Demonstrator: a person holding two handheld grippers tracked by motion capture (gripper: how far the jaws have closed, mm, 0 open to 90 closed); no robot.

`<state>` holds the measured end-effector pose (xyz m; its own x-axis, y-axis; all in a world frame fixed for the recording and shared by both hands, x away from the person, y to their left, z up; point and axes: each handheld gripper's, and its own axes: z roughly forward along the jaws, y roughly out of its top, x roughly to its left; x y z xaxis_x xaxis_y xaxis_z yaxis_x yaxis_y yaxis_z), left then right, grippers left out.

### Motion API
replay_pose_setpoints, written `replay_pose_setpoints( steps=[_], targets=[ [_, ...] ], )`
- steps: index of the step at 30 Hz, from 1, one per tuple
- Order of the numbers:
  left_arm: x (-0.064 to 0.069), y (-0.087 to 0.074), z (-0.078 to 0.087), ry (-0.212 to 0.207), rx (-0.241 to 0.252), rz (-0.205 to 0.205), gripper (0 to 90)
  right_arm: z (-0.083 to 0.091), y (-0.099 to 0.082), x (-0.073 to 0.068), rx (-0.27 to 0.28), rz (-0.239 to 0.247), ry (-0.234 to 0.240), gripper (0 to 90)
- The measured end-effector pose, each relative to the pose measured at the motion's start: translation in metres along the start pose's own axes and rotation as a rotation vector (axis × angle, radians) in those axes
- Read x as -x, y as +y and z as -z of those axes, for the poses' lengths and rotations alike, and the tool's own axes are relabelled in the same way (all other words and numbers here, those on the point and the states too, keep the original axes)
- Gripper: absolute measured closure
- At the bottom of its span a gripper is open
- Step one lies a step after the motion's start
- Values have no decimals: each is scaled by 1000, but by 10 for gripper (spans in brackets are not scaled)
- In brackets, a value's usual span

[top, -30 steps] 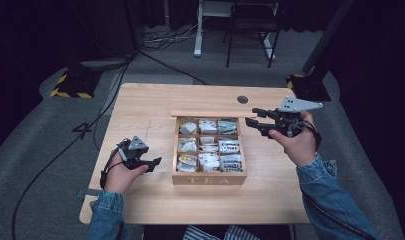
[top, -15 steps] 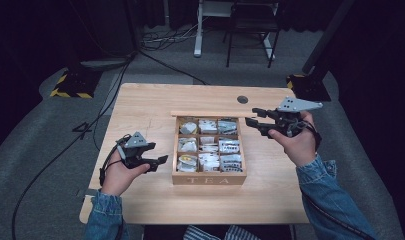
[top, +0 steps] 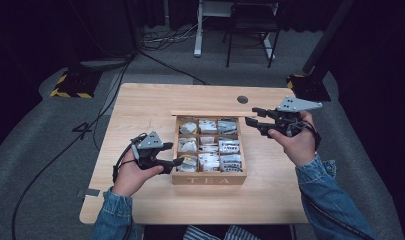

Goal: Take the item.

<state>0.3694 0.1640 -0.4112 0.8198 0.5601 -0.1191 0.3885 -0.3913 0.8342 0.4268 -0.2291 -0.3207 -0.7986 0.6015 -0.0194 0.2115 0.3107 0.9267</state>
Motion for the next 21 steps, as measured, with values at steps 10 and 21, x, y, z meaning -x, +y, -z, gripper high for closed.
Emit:
replay_pose_setpoints(
  steps=[10,21],
  targets=[
    [17,16,-30,-79,-12,-55,317,-1,-1,0,-2,-2,-3,525],
    [37,36,-63,-144,-18,-105,319,-2,0,1,0,-3,-6,526]
  ],
)
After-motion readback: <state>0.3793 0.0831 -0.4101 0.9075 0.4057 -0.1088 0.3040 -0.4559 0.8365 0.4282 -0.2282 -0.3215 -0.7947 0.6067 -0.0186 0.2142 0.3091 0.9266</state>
